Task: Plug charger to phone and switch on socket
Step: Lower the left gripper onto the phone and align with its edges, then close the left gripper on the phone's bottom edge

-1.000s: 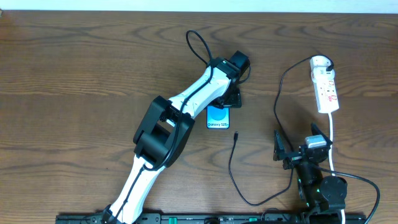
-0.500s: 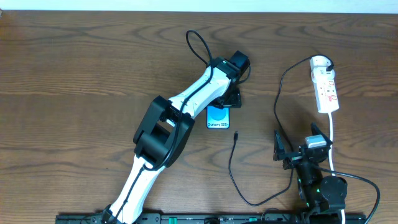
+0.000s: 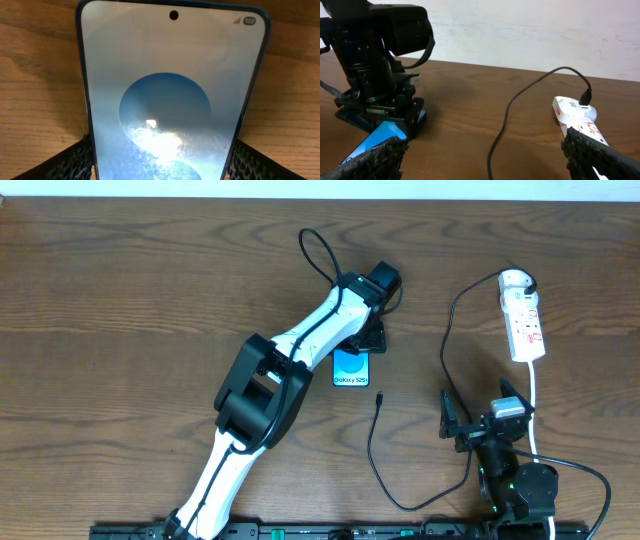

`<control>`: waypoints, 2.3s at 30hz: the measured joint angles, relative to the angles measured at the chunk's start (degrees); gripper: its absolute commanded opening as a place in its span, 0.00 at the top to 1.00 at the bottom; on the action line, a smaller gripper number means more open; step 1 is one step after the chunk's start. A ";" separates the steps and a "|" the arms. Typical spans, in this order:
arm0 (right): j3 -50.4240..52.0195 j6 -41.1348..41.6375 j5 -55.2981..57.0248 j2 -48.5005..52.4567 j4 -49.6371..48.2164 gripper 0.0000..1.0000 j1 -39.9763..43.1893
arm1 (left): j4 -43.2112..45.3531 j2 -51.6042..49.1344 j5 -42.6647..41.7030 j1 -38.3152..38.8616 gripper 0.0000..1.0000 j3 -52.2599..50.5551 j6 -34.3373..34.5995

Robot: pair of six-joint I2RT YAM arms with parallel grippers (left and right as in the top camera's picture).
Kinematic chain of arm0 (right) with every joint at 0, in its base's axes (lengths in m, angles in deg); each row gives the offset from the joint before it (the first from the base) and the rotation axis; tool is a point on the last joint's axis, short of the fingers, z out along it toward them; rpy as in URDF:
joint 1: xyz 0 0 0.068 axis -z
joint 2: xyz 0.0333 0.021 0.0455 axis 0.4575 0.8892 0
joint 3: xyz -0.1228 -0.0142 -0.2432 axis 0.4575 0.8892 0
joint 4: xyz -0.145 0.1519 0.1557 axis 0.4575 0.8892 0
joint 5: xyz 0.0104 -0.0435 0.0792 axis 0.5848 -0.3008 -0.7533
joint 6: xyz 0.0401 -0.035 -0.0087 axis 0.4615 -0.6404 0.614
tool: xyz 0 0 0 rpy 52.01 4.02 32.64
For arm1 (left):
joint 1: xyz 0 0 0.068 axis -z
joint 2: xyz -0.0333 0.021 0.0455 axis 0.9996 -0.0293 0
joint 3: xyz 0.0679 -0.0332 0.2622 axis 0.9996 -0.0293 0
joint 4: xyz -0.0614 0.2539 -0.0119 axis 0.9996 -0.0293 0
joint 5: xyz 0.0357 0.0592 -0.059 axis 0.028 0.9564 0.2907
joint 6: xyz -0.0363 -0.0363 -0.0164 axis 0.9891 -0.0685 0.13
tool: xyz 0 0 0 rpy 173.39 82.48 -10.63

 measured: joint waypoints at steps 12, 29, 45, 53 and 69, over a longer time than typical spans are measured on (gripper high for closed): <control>0.00 0.00 0.00 0.00 0.00 0.01 0.00 | -0.31 0.00 -0.04 0.00 0.17 0.00 -0.48; 0.00 0.00 0.00 0.00 0.00 0.01 0.00 | -2.36 0.00 -0.83 -0.83 0.18 0.04 -1.95; 0.00 0.00 0.00 0.00 0.00 0.01 0.00 | -6.49 0.33 -1.55 -4.76 0.18 0.07 -2.38; 0.00 0.00 0.00 0.00 0.02 0.01 0.00 | -8.61 1.92 -1.09 -4.96 0.18 0.07 -3.39; 0.00 0.00 0.00 0.00 0.00 0.01 0.00 | -7.10 2.23 -0.63 -4.96 0.02 0.04 -4.94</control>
